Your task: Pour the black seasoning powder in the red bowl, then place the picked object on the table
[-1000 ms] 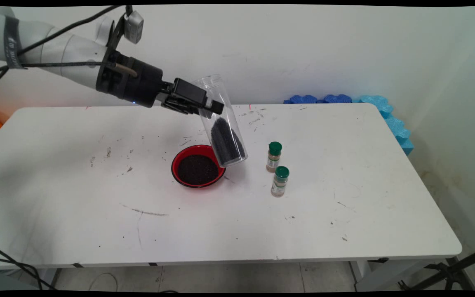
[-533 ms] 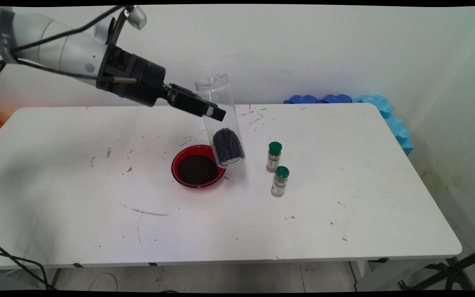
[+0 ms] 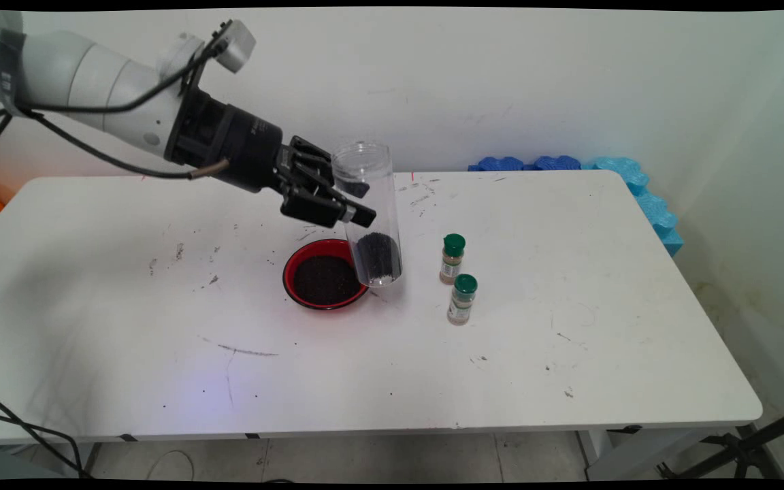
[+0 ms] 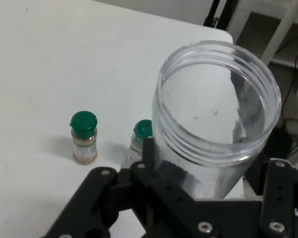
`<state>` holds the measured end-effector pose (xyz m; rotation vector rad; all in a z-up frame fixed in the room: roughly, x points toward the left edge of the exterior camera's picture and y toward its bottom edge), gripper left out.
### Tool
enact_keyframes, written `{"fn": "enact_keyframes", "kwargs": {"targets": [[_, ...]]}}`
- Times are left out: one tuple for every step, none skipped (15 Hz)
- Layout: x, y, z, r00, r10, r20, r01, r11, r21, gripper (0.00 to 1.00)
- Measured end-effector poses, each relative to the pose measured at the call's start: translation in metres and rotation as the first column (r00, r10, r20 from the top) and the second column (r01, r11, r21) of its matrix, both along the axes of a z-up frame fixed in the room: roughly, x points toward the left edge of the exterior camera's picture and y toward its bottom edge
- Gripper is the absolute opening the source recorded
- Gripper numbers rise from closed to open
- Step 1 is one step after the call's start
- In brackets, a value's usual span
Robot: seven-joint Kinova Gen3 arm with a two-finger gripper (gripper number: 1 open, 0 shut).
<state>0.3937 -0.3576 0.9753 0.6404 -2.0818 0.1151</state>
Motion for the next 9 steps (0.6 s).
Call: {"fn": "enact_keyframes", "kwargs": {"targets": [[-0.001, 0.001, -0.001, 1.000, -0.010, 0.009, 0.010, 1.000, -0.013, 0.00], [-0.003, 0.002, -0.001, 1.000, -0.023, 0.021, 0.024, 0.999, -0.030, 0.00], [-0.006, 0.004, -0.003, 0.999, -0.035, 0.034, 0.037, 0.998, -0.047, 0.00], [-0.008, 0.005, -0.004, 0.998, -0.045, 0.045, 0.047, 0.997, -0.061, 0.00], [-0.010, 0.007, -0.005, 0.998, -0.047, 0.050, 0.051, 0.996, -0.068, 0.00], [-0.012, 0.008, -0.007, 0.998, -0.046, 0.052, 0.050, 0.996, -0.073, 0.00], [-0.014, 0.009, -0.010, 0.998, -0.043, 0.052, 0.047, 0.996, -0.073, 0.00], [-0.016, 0.011, -0.013, 0.998, -0.040, 0.052, 0.044, 0.997, -0.071, 0.00], [-0.018, 0.013, -0.017, 0.998, -0.037, 0.051, 0.041, 0.997, -0.069, 0.00]]}}
